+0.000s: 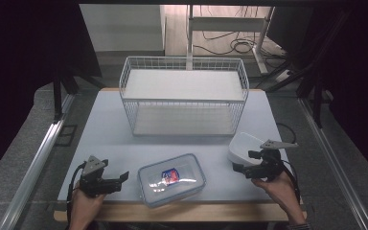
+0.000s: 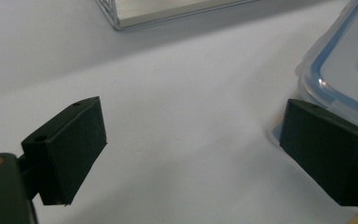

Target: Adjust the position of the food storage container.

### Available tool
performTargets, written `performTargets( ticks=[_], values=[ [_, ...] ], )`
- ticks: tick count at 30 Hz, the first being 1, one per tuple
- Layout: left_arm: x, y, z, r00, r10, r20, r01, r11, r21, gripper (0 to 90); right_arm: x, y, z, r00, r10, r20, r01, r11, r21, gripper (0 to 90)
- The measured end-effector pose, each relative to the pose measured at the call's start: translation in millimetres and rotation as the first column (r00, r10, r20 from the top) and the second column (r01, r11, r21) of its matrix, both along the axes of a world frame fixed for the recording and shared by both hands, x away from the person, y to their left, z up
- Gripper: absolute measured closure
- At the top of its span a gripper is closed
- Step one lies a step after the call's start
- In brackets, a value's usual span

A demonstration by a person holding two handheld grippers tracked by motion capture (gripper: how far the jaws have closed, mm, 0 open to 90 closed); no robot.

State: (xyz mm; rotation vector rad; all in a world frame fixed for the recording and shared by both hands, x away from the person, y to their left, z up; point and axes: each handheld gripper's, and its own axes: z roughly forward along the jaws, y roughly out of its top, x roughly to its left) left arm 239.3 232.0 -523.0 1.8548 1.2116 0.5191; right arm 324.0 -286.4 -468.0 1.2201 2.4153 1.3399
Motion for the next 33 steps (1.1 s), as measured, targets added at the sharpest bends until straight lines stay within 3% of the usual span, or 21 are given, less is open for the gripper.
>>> performTargets(
  ticks=[3, 5, 10, 14, 15, 18, 26, 30, 33],
  values=[
    [-0.9, -2.5, -0.4, 0.9999, -0.005, 0.011, 0.005, 1.0000, 0.008, 6.7, -1.0, 1.9, 0.2, 0.9999, -0.007, 0.015, 0.008, 1.000, -0.024, 6.3],
    [-4.0, -2.9, -2.8, 1.0000, 0.000, 0.007, 0.000, 0.9996, 0.028, 7.2, -3.4, 3.7, 4.5, 0.9986, -0.012, 0.051, 0.014, 1.000, -0.026, 14.4],
    [-8.5, -1.6, -1.4, 0.9999, 0.011, 0.009, -0.011, 0.9999, 0.004, 7.4, -4.3, 5.8, 5.0, 0.9950, -0.059, 0.080, 0.064, 0.996, -0.065, 20.0],
    [-9.3, -4.4, -2.0, 0.9999, -0.004, 0.014, 0.004, 0.9996, 0.029, 7.8, -3.4, 5.6, 3.8, 0.9908, -0.092, 0.099, 0.099, 0.992, -0.075, 26.4],
    [-8.2, -5.5, -4.0, 0.9998, -0.018, 0.011, 0.018, 0.9986, 0.051, 8.0, -3.9, 6.5, 5.5, 0.9879, -0.101, 0.118, 0.111, 0.990, -0.085, 32.8],
    [-6.8, -7.0, -7.0, 0.9998, -0.016, -0.009, 0.017, 0.9950, 0.098, 8.1, -5.0, 7.3, 10.0, 0.9874, -0.070, 0.142, 0.086, 0.990, -0.113, 46.2],
    [-7.9, -9.0, -8.5, 0.9995, -0.012, -0.028, 0.015, 0.9935, 0.113, 8.0, 2.5, 14.2, 17.8, 0.9921, 0.003, 0.126, 0.016, 0.987, -0.157, 82.2],
    [-9.0, -10.2, -9.8, 0.9991, -0.022, -0.035, 0.026, 0.9919, 0.124, 8.0, 11.9, 22.7, 19.8, 0.9914, 0.024, 0.129, 0.002, 0.980, -0.197, 89.0],
    [-9.3, -10.1, -8.9, 0.9994, -0.022, -0.028, 0.025, 0.9930, 0.115, 7.9, 28.6, 36.9, 23.8, 0.9903, 0.039, 0.133, -0.009, 0.976, -0.219, 89.6]
  ],
)
